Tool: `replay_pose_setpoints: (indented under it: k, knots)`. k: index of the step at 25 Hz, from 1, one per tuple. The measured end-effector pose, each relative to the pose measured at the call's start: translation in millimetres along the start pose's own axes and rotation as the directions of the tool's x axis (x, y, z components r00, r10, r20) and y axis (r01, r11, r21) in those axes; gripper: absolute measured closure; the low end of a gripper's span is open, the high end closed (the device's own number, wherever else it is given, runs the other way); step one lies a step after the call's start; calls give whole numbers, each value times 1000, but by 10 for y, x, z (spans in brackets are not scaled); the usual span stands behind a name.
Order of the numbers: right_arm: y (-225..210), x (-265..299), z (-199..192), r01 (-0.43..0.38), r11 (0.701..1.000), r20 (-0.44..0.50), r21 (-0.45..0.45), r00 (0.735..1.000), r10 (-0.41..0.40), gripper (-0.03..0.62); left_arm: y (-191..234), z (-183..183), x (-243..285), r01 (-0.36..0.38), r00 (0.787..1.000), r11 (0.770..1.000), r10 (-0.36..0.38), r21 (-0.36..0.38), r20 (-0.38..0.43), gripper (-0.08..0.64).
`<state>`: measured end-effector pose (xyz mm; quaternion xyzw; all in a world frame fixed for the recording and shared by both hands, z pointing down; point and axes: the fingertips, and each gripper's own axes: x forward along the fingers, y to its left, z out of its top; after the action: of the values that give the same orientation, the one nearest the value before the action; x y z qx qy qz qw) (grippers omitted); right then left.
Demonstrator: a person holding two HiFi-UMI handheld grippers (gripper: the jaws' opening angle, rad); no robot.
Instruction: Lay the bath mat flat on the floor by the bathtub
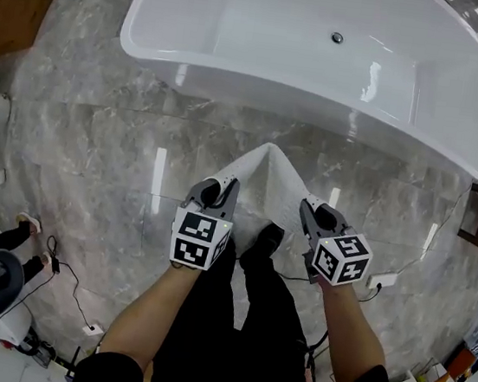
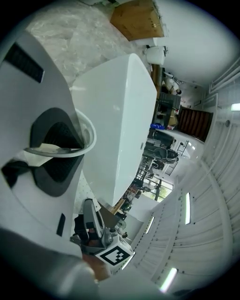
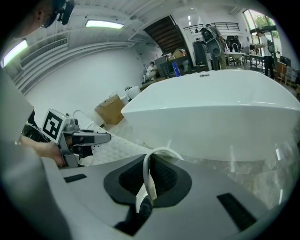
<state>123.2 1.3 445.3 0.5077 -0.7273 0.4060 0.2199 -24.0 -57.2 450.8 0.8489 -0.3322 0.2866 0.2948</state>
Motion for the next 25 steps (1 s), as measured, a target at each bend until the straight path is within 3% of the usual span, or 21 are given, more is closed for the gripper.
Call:
replay_pose_setpoints:
  k: [4, 9, 17, 25]
  knots:
    - [7, 290, -85, -21, 999, -4, -30, 1000, 21, 565, 201, -159, 177, -5, 1000, 1000, 6, 21, -21, 535]
    - [-284, 863, -363, -40, 999, -46, -13, 998, 40, 565, 552, -480, 634, -36, 998, 999, 38, 36, -54, 535]
    - [-630, 1609, -739, -68, 997, -102, -23, 993, 65, 565, 1128, -1075, 1216, -122, 989, 990, 115, -69, -92, 536]
    - [-982, 2025, -1012, -55, 998, -148, -7, 988, 53, 565, 1286, -1373, 1693, -125, 982, 991, 117, -43, -149, 535]
